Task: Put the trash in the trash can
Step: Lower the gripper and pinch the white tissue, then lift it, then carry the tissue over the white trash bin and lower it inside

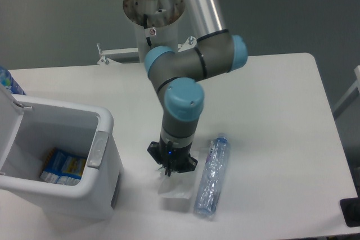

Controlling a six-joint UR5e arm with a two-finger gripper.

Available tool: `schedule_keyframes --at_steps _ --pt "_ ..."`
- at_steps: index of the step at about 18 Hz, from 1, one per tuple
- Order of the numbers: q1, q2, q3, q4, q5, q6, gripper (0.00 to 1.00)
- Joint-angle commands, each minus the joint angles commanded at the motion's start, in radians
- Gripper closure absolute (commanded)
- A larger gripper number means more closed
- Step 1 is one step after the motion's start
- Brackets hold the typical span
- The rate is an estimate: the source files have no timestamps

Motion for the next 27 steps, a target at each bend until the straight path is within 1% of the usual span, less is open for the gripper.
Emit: schedule_keyframes --at_steps 3,6,9,10,12,20,23,27 --pt "0.006 -0.003 0.052 -0.002 -0.026 -0.069 1.00" --pt "0.026 0.009 0.075 -0.002 -0.104 -0.124 1.00" --pt "0.034 0.044 0.103 -0.002 -0.147 -0.170 1.00" --pt "0.035 0.066 0.115 -0.002 -0.179 -0.201 1.00" --pt "0.035 0.089 0.130 -0.002 -0.218 -0.247 1.00" --pt "0.028 0.178 0.173 0.000 -0.308 -0.393 1.00" --pt "0.017 0.189 0.187 0.000 -0.325 -0.451 1.00" --pt "-0.047 0.218 0.189 0.000 -0.330 -0.497 1.00"
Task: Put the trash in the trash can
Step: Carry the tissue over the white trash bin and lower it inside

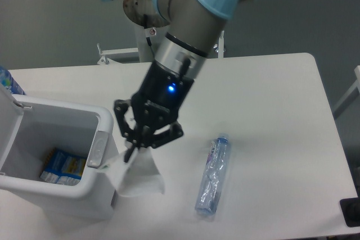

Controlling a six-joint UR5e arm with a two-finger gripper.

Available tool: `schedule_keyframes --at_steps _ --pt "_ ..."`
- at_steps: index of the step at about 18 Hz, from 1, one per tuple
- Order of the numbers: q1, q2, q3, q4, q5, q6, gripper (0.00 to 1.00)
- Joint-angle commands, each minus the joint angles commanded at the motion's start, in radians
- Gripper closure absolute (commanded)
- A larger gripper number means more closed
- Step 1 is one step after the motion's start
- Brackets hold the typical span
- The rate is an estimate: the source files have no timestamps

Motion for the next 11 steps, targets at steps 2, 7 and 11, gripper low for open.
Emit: schedule_keyframes --at_steps 2,7,11 --pt "-0.026 0.006 -0.002 0.000 0.000 -0.020 1.00" --pt "-0.087 0.008 -0.011 0.002 0.000 -0.022 0.80" --pt "-0.101 0.006 -0.014 0.003 0.000 -0.008 0.30"
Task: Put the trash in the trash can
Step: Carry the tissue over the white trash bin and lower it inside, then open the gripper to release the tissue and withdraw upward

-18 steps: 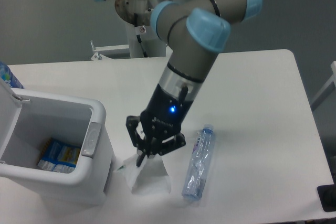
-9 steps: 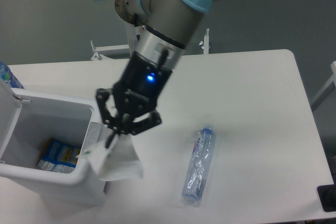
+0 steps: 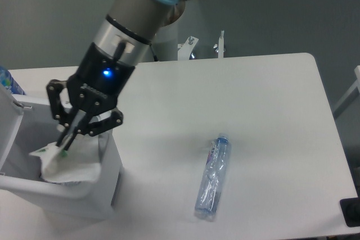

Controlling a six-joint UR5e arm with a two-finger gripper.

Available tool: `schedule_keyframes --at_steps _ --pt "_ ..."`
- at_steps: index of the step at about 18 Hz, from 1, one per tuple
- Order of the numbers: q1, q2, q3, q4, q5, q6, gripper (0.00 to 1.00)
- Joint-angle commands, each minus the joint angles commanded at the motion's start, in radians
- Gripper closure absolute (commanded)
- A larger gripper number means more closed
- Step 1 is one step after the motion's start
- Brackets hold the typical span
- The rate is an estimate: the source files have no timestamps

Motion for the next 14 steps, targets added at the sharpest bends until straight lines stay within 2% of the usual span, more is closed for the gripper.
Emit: schedule_keyframes --at_steps 1,2,3,8,14 --pt "0.000 -0.002 0.000 0.002 0.000 0.002 0.22" --pt "0.000 -0.003 0.000 0.003 0.000 0.002 0.09" --pt "0.000 -0.003 0.002 0.003 0.000 0.002 0.00" --pt "0.026 -0.008 0.017 0.005 0.000 0.003 0.00" --pt "0.132 -0.057 0.048 0.002 0.006 0.038 0.00"
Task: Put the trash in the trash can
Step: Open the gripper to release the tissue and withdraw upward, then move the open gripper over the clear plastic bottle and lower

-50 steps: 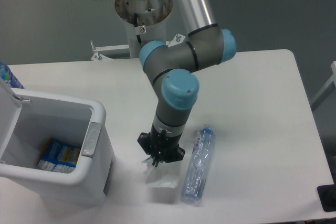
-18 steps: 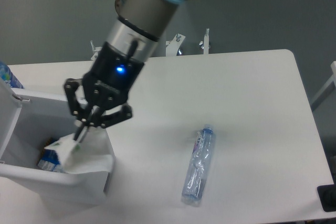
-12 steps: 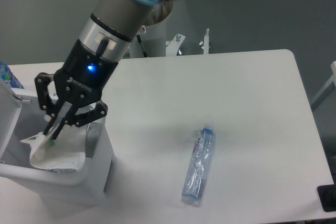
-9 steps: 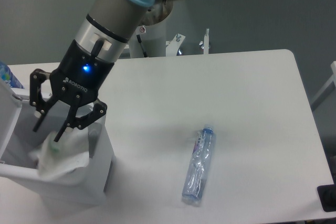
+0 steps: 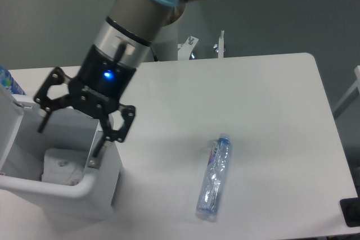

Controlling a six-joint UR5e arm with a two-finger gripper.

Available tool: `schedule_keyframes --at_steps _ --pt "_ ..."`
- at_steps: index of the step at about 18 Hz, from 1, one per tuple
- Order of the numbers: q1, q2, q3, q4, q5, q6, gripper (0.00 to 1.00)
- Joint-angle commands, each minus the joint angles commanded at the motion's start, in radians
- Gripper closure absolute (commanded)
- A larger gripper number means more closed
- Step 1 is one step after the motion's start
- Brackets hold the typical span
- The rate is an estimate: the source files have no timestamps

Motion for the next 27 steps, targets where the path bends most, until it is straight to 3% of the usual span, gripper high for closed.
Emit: schedule_keyframes --at_steps 5,13,17,21,27 --pt "0.095 -0.054 -0.005 -0.009 0.011 0.083 0.00" --pt "0.105 -0.141 0.011 -0.209 0.210 0.365 0.00" --pt "0.103 -0.190 0.014 -0.209 0.328 0.420 0.00" --pt "0.092 -0.271 0.058 -0.204 0.458 0.446 0.00" --pt "0.046 -0.330 0.072 -0.201 0.597 0.466 0.00"
